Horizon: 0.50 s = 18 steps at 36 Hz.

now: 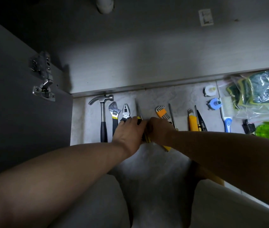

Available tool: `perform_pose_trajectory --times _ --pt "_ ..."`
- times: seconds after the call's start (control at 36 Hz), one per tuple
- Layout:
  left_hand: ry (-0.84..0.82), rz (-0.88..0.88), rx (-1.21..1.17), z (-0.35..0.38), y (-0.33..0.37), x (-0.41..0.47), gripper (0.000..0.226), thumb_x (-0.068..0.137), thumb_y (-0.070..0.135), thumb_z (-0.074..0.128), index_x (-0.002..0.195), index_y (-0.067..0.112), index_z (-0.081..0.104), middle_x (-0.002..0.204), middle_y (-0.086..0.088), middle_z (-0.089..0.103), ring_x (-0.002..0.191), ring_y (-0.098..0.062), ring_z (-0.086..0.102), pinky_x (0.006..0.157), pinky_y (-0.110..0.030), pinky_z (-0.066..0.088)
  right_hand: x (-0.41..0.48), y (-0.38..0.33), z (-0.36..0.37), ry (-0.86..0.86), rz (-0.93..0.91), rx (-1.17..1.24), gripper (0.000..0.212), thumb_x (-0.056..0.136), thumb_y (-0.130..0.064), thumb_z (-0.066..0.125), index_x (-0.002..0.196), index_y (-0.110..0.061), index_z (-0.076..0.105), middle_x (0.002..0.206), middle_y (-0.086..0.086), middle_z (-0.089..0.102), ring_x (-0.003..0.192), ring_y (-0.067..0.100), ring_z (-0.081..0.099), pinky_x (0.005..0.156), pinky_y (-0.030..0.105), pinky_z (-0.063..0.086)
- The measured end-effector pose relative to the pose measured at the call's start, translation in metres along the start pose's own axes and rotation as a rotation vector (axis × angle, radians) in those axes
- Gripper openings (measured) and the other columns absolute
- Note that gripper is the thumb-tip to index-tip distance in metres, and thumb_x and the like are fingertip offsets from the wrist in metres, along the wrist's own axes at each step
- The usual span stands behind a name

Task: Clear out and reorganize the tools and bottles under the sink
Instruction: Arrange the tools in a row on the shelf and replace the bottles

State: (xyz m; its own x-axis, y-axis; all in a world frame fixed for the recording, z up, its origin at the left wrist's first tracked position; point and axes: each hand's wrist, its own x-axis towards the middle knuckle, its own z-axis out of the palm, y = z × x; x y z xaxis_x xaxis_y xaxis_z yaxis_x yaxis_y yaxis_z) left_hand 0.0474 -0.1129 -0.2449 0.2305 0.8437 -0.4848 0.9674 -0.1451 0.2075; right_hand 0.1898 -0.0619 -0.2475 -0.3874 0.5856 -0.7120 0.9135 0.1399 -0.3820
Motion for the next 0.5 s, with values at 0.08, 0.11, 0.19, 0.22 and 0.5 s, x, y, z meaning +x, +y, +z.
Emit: perform_pose_trajectory --times 0.08,0.11,0.19,0.22,0.5 --pt "0.016 0.004 -0.014 0.004 -0.005 -0.004 0.067 0.088 0.044 0.066 0.147 0.029 0.036 0.134 -0.008 0.050 0.127 -0.029 0.048 0.103 -0.041 0.038 -0.012 0.011 -0.006 0.033 -0.079 -0.039 0.028 0.094 -0.027 0.056 0.118 -0.013 0.055 0.117 0.011 0.062 0.105 0.028 0.063 0.084 0.040 0.054" --pt "0.019 0.013 -0.009 0.005 -0.006 -0.005 0.067 0.088 0.044 0.065 0.147 0.029 0.036 0.134 -0.008 0.048 0.127 -0.029 0.048 0.102 -0.042 0.038 -0.015 0.017 -0.009 0.038 -0.098 -0.098 0.031 0.092 -0.030 0.057 0.120 -0.015 0.054 0.120 0.010 0.059 0.106 0.029 0.061 0.085 0.043 0.055" --pt "0.021 0.042 0.018 0.005 -0.006 -0.007 0.070 0.087 0.043 0.064 0.151 0.029 0.036 0.136 -0.009 0.042 0.127 -0.029 0.045 0.104 -0.043 0.038 -0.026 0.039 -0.015 0.089 -0.160 -0.250 0.044 0.087 -0.043 0.061 0.123 -0.019 0.052 0.128 0.009 0.048 0.115 0.029 0.051 0.086 0.045 0.054" --pt "0.022 0.050 0.031 0.004 -0.005 -0.008 0.072 0.087 0.043 0.063 0.152 0.029 0.036 0.137 -0.009 0.040 0.127 -0.029 0.044 0.104 -0.042 0.038 -0.030 0.047 -0.017 0.104 -0.185 -0.306 0.051 0.085 -0.050 0.062 0.125 -0.021 0.051 0.130 0.009 0.045 0.117 0.028 0.049 0.088 0.045 0.053" --pt "0.055 0.187 0.173 -0.006 -0.001 -0.005 0.061 0.093 0.051 0.052 0.150 0.032 0.040 0.140 -0.004 0.043 0.131 -0.028 0.034 0.108 -0.041 0.035 -0.059 0.092 -0.004 0.066 -0.148 -0.457 0.090 0.072 -0.078 0.058 0.145 -0.039 0.023 0.138 0.002 0.037 0.119 0.027 0.053 0.097 0.047 0.049"
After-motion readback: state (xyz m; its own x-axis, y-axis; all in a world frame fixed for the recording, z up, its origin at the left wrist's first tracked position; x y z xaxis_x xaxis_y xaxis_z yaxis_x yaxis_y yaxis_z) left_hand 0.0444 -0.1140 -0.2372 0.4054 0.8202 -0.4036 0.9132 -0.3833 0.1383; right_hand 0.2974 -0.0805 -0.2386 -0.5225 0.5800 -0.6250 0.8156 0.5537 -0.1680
